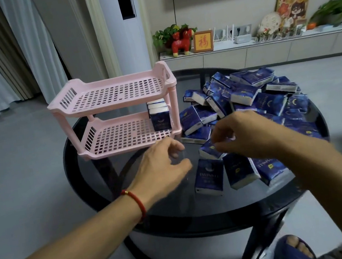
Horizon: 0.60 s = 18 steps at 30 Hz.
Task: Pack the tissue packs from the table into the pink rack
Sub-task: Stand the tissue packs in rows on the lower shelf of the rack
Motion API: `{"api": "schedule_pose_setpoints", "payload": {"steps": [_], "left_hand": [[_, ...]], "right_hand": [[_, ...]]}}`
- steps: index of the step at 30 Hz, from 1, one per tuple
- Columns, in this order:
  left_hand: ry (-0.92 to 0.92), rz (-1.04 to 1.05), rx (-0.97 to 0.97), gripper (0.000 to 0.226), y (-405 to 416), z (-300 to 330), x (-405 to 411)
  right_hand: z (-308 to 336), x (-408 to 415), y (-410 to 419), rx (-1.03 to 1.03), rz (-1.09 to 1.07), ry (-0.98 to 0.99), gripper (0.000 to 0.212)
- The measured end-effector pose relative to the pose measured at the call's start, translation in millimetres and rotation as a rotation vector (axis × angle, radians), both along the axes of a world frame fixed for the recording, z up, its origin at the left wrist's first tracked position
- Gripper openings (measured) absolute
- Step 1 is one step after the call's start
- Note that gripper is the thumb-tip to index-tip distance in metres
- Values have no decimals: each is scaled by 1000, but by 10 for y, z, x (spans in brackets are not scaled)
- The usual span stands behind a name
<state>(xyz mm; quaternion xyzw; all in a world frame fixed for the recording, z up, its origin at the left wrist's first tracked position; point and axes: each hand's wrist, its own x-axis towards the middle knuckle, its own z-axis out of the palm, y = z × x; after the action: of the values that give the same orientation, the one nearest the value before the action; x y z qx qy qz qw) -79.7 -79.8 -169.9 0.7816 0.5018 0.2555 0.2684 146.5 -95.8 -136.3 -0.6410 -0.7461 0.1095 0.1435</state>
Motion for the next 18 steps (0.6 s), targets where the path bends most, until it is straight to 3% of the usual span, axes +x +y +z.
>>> {"api": "schedule_pose_setpoints", "payload": {"steps": [4, 6, 9, 13, 15, 18], "left_hand": [[110, -91, -148, 65, -140, -67, 243], [191, -134, -161, 77, -163, -96, 313], [184, -154, -177, 76, -120, -117, 330], [74, -147, -241, 76, -58, -147, 271], [14, -122, -270, 90, -25, -171, 237], [-21, -92, -229, 98, 43, -205, 187]], "right_hand": [[24, 81, -165, -47, 6, -49, 24], [60, 179, -210, -127, -10, -72, 40], [20, 217, -310, -315, 35, -209, 66], [-57, 186, -336, -250, 89, -295, 61], [35, 254, -374, -262, 86, -86, 58], [156, 304, -474, -278, -30, 478, 49]]}}
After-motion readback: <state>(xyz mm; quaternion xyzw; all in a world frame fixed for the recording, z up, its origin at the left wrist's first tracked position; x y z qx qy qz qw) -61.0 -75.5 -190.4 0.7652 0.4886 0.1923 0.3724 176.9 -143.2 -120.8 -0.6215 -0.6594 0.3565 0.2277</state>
